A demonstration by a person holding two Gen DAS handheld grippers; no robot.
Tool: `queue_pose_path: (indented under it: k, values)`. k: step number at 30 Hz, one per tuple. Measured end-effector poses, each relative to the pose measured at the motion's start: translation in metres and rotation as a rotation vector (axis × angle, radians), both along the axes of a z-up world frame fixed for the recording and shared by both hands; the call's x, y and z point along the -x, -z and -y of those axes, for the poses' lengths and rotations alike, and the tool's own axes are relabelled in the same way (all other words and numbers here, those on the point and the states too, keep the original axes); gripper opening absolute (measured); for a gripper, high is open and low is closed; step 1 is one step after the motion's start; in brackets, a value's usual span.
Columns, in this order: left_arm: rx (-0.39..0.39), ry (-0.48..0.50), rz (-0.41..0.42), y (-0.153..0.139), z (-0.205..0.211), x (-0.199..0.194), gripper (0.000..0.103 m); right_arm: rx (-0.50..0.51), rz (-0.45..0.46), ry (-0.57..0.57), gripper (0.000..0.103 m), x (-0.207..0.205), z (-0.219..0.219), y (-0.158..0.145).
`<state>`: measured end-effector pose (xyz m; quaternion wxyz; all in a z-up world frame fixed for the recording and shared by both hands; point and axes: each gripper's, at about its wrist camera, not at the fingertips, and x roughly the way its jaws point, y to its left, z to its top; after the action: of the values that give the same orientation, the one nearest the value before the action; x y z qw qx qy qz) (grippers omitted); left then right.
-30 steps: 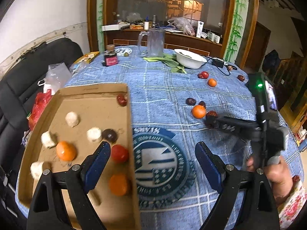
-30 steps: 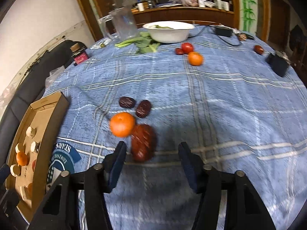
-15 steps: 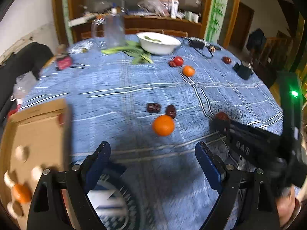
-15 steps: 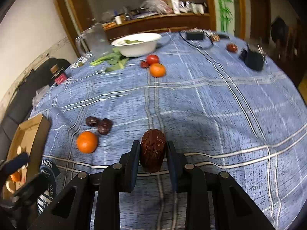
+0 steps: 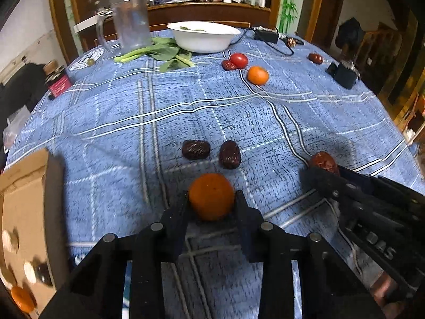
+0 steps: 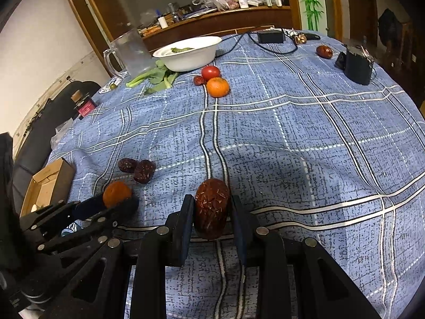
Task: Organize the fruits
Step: 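Carry the date and mandarin over the cardboard box and open both grippers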
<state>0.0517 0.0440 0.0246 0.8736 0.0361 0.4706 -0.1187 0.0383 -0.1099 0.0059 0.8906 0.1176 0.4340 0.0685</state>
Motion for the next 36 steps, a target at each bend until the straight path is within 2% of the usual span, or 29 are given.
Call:
queue_pose_path:
  k: [6, 9, 15, 18, 22, 25, 30, 36]
  values:
    - [0.107, -0.052, 0.058, -0.033, -0.034, 0.039, 0.032, 0.003, 0.002, 0.0, 0.029, -0.001, -0.003, 0.003]
    - [0.138, -0.102, 0.099, -0.048, -0.064, 0.067, 0.032, -0.016, 0.001, 0.023, 0.029, 0.0, 0.002, 0.004]
    - [0.192, -0.286, 0.122, -0.059, -0.155, 0.116, 0.032, -0.028, 0.045, 0.021, 0.029, 0.021, -0.007, -0.013]
    - [0.206, -0.396, 0.11, -0.052, -0.203, 0.137, 0.032, -0.035, 0.05, -0.058, 0.029, 0.041, -0.036, -0.023]
    - [0.211, -0.479, 0.108, -0.041, -0.238, 0.159, 0.032, -0.049, 0.055, -0.205, 0.029, 0.064, -0.092, -0.039]
    - [0.168, -0.49, 0.119, -0.038, -0.246, 0.173, 0.032, -0.056, 0.05, -0.344, 0.03, 0.081, -0.146, -0.048]
    - [0.115, -0.497, 0.136, -0.033, -0.251, 0.184, 0.032, -0.028, 0.037, -0.508, 0.03, 0.106, -0.218, -0.046]
    - [0.12, -0.486, 0.154, -0.03, -0.254, 0.188, 0.032, 0.066, 0.043, -0.581, 0.03, 0.104, -0.266, -0.034]
